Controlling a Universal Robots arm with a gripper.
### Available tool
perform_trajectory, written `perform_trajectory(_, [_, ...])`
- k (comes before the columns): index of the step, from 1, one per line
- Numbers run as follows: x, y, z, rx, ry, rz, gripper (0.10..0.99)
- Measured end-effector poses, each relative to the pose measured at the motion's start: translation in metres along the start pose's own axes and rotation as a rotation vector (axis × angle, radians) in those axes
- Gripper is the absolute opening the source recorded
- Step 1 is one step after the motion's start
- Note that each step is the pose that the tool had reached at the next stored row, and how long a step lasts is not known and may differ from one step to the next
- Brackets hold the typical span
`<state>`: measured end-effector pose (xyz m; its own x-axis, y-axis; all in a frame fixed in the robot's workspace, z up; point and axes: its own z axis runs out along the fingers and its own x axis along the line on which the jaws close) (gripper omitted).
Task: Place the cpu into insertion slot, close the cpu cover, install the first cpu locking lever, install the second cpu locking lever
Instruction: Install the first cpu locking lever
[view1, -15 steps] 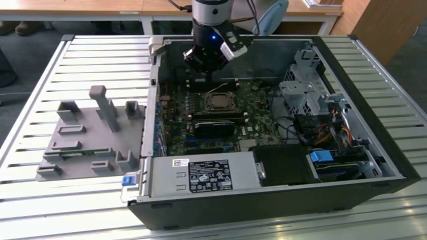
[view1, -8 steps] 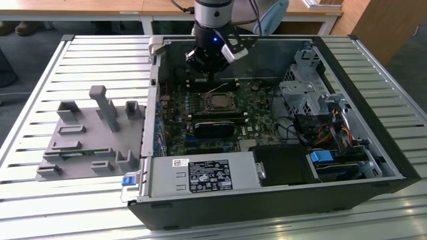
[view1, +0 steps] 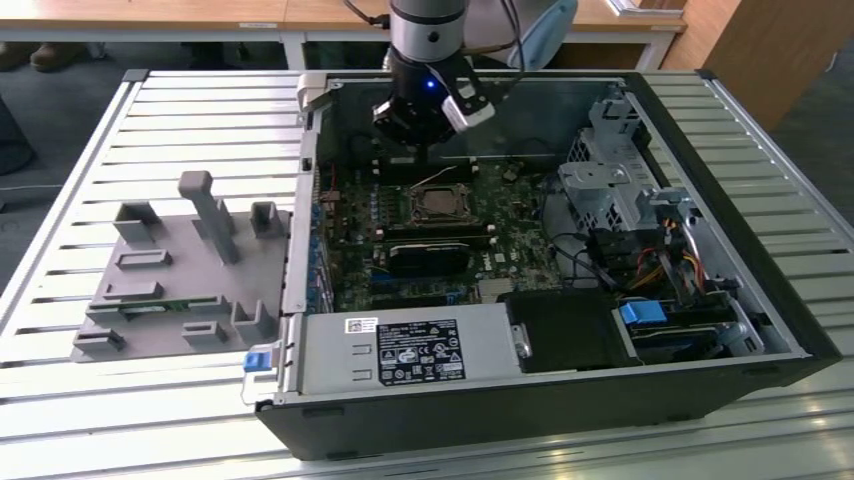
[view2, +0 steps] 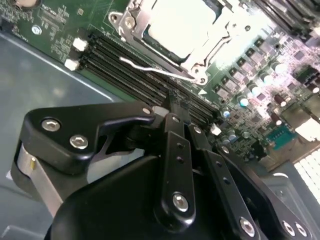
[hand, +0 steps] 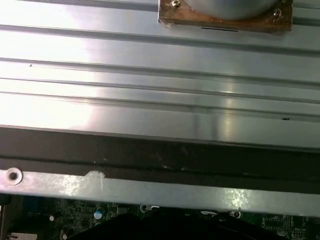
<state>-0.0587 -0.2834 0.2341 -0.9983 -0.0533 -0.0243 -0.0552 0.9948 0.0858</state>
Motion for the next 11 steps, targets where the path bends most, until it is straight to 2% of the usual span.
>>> perform_trajectory(7, [-0.009, -0.0056, 0.0045, 0.0, 0.0, 0.0, 0.106])
perform_trajectory(11, [-0.0129, -0.0062, 0.0073, 0.0, 0.0, 0.0, 0.106])
